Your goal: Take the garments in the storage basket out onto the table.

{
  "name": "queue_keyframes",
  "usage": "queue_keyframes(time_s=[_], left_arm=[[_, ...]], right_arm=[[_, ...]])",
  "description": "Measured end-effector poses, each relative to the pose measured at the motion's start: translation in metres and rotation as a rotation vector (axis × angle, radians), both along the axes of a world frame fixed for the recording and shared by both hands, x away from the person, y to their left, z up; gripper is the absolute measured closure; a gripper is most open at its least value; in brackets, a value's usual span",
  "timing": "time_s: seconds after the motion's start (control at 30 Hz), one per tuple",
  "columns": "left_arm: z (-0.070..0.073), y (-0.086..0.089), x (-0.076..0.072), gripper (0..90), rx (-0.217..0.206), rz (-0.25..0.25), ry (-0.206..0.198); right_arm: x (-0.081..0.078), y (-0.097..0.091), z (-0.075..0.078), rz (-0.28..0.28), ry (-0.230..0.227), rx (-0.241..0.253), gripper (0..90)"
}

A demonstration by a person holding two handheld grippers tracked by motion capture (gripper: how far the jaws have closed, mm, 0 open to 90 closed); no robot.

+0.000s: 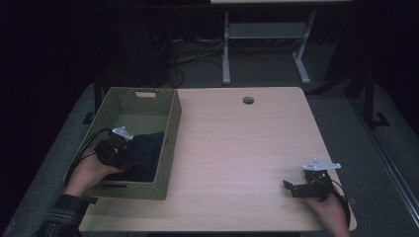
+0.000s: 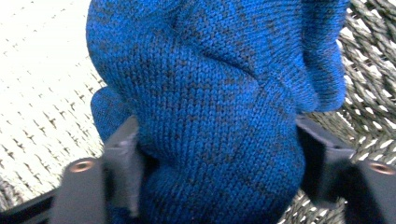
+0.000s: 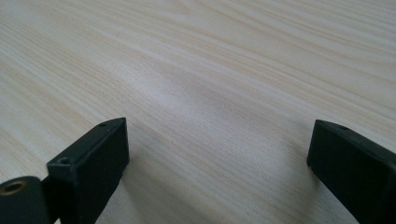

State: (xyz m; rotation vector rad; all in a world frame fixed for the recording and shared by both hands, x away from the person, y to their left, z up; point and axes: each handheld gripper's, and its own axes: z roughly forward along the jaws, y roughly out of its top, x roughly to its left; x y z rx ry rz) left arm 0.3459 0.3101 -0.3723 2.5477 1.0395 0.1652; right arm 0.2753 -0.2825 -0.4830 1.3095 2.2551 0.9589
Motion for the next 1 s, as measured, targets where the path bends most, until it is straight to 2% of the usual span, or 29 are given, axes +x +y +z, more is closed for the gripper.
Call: queue_keyframes(time_s=[0.17, 0.37, 0.43, 0.57, 0.73, 1.0], left_arm=[[-0.002, 0.0, 0.002, 45.9, 0.002, -0.021, 0.029], [-0.004, -0.003, 0.002, 61.1, 0.028, -0.04, 0.061], [-0.004, -0.002, 0.002, 63.8, 0.034, -0.041, 0.047], [0.0, -0.001, 0.001, 66.8, 0.038, -0.023, 0.035], [0.008, 0.001, 0.001, 67.0, 0.039, -0.006, 0.032], [0.025, 0.004, -0.003, 66.9, 0.03, 0.011, 0.004]], right_arm=[[0.0, 0.0, 0.0, 0.0, 0.0, 0.0, 5.3], [0.0, 0.0, 0.0, 0.0, 0.0, 0.0, 5.3], [0.0, 0.0, 0.0, 0.0, 0.001, 0.0, 5.3], [0.0, 0.0, 0.0, 0.0, 0.001, 0.0, 5.3], [0.0, 0.0, 0.0, 0.0, 0.0, 0.0, 5.3], [0.0, 0.0, 0.0, 0.0, 0.0, 0.0, 5.3]])
